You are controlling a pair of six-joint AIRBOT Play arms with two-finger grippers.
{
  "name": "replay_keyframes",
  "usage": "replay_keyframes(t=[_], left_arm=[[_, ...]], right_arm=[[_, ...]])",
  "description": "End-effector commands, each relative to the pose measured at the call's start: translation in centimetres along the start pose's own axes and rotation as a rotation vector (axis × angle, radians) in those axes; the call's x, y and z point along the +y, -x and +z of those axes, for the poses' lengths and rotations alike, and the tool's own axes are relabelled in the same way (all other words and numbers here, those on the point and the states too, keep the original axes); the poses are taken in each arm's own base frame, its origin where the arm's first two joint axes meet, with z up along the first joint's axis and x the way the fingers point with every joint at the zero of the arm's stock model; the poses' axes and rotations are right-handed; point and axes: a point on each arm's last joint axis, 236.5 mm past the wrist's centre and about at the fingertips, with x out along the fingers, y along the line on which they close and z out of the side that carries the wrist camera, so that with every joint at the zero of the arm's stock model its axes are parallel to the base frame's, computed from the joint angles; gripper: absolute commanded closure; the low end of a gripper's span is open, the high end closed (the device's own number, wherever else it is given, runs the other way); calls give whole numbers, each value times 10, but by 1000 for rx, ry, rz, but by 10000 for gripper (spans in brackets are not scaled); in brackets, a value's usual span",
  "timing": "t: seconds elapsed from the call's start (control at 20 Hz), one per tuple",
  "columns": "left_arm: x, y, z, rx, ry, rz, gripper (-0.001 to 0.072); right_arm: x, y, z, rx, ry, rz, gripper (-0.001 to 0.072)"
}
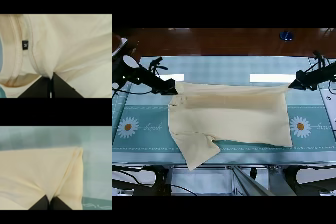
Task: Fold the shirts.
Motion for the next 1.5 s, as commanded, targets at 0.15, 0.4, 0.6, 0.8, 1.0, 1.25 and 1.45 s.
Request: replay_keyframes(t=[0.15,0.4,0.6,0.8,1.0,1.25,1.45], left_arm=[[16,-33,-43,164,45,-12,665],[33,3,-54,193,45,70,204],[56,42,-92,54,104,68,204],[57,8,-170,-10,388,-67,204],[42,-24,-213,30,495,-138,204],[14,-38,-215,31,489,-245,204],[0,-59,-241,123,442,-234,211]], right_arm=[[-26,-45,-54,138,-56,-47,588],[-33,0,-52,97,-79,-66,297],[-99,99,-58,-154,-171,-349,297],[-107,92,-117,-327,-316,-309,297],[-75,24,-163,-275,-380,-115,297],[-70,8,-175,-247,-409,-74,298],[-91,23,-169,-270,-388,-161,297]])
